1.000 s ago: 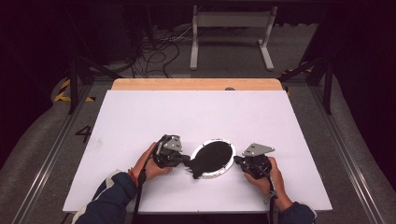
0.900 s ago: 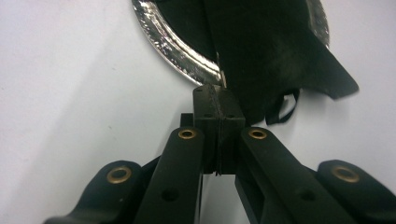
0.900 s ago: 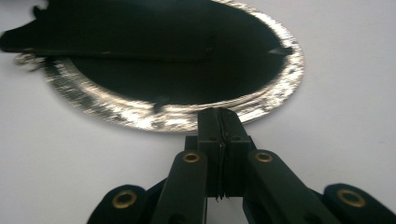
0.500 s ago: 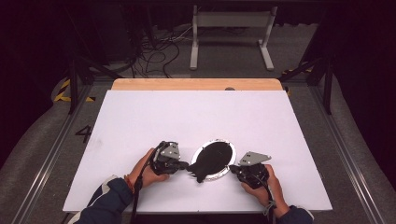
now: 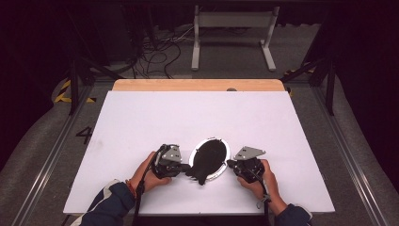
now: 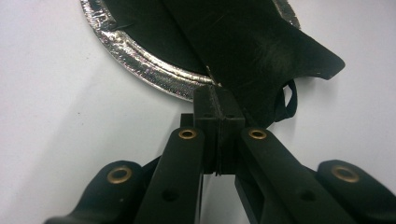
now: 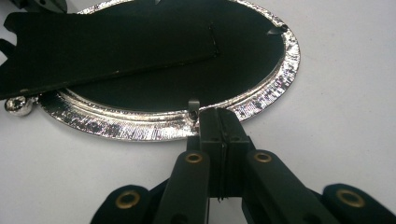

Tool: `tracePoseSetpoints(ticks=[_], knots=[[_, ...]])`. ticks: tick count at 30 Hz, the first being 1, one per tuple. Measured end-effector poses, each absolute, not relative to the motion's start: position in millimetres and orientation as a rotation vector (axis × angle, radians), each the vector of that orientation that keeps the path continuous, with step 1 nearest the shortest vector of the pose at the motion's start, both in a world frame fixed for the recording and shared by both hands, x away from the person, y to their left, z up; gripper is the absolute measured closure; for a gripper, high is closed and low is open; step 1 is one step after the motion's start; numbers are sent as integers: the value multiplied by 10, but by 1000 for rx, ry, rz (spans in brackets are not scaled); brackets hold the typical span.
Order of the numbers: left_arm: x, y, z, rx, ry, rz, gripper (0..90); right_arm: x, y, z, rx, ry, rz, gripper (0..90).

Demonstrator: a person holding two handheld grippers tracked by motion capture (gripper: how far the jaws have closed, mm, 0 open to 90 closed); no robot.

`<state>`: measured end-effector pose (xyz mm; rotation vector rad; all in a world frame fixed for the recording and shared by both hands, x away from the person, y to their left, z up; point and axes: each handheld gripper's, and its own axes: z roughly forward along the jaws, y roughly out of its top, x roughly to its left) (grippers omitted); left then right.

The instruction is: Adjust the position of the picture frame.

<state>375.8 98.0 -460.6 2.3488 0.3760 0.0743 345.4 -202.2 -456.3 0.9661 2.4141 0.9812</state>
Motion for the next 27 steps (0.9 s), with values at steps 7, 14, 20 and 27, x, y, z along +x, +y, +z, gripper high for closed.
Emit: tracePoseSetpoints(ticks=[7,14,20,27], knots=[[3754,1000,-4617,2336,376,64,896,3551,-2040,-4572,989,2404,1009,900],[3750,998,-4618,2339,366,71,894,3399,-1979,-4567,927,2458,1014,898],[3760,1011,-4632,2321,374,50,891,3322,-1937,-4574,918,2470,1028,896],[3757,992,-4637,2312,392,60,893,3377,-1928,-4578,929,2444,1019,900]])
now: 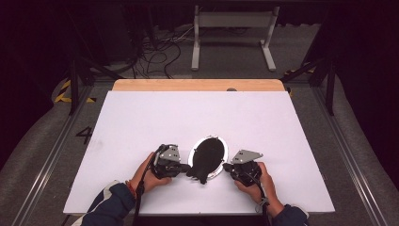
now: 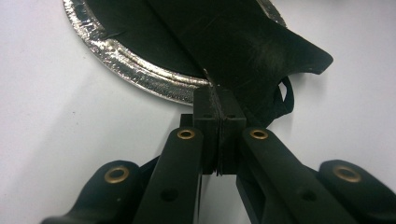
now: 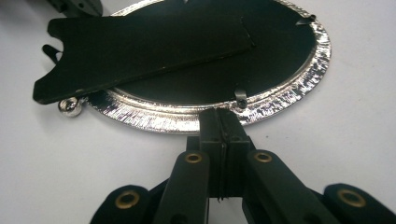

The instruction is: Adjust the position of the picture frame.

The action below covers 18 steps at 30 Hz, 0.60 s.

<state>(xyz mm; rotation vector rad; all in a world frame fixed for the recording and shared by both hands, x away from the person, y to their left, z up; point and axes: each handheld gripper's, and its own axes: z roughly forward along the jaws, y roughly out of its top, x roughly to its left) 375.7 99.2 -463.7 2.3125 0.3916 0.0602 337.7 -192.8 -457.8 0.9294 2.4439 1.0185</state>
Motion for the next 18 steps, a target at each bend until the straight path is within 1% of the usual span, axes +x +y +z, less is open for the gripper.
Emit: tracePoseSetpoints(ticks=[18], knots=[[3825,834,-4636,2305,418,118,898,3716,-1964,-4580,1027,2365,1003,900]])
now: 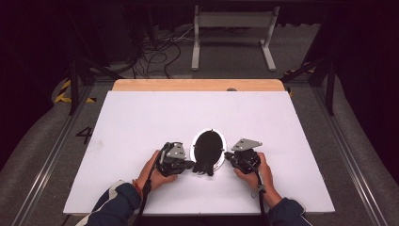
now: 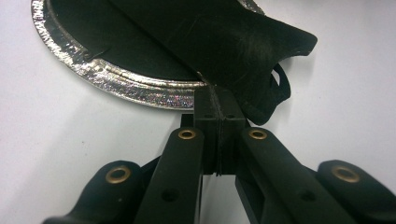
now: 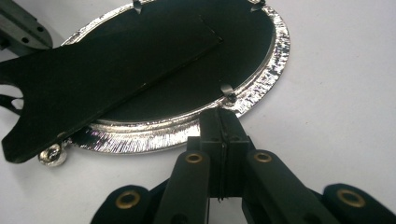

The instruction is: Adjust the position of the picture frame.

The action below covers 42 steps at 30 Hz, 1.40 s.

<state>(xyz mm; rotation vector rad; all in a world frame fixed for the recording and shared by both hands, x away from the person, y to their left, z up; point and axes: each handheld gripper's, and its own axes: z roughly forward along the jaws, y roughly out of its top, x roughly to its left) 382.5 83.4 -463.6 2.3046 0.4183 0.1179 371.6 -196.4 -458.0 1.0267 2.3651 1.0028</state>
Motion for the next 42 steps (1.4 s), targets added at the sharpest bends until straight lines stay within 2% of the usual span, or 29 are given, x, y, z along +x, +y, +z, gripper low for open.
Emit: tracePoseSetpoints(ticks=[25,34,39,42], knots=[[3842,798,-4637,2304,400,153,894,3758,-1982,-4596,1021,2342,1008,877],[3811,833,-4627,2299,385,185,808,3715,-2035,-4599,995,2354,1020,794],[3749,899,-4576,2274,338,229,710,3704,-2134,-4597,1001,2392,1069,728],[3726,960,-4542,2264,343,254,641,3678,-2159,-4587,989,2404,1057,657]])
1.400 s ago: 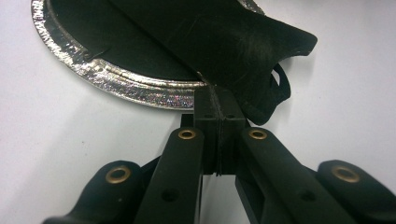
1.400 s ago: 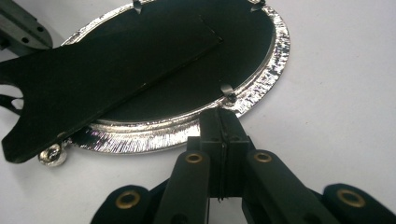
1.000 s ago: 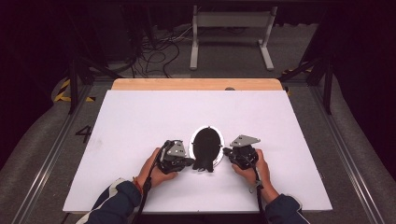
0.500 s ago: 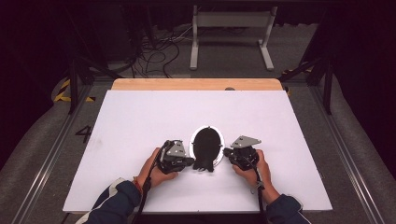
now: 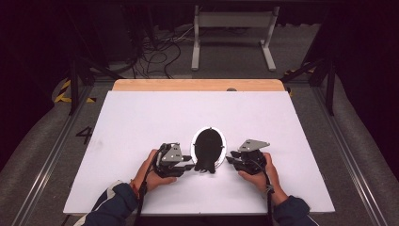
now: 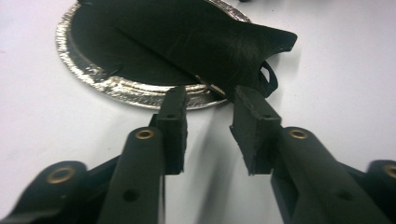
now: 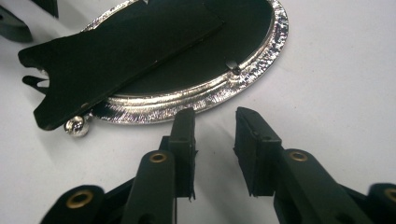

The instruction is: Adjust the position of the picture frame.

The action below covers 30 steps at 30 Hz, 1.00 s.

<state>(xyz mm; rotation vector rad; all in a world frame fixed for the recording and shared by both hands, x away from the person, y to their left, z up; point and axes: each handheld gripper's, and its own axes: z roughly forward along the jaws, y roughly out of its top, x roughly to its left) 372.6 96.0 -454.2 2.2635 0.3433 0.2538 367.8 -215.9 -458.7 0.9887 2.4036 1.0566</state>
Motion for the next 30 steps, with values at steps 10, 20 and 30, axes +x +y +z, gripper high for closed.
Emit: tracePoseSetpoints(ticks=[10,20,30], knots=[[3725,1214,-4468,2222,479,325,389,3594,-2203,-4517,964,2396,1047,472],[3636,1410,-4494,2236,482,362,176,3516,-2200,-4443,957,2408,1053,351],[3499,1843,-4538,2207,590,397,93,3416,-2136,-4412,919,2450,1035,334]])
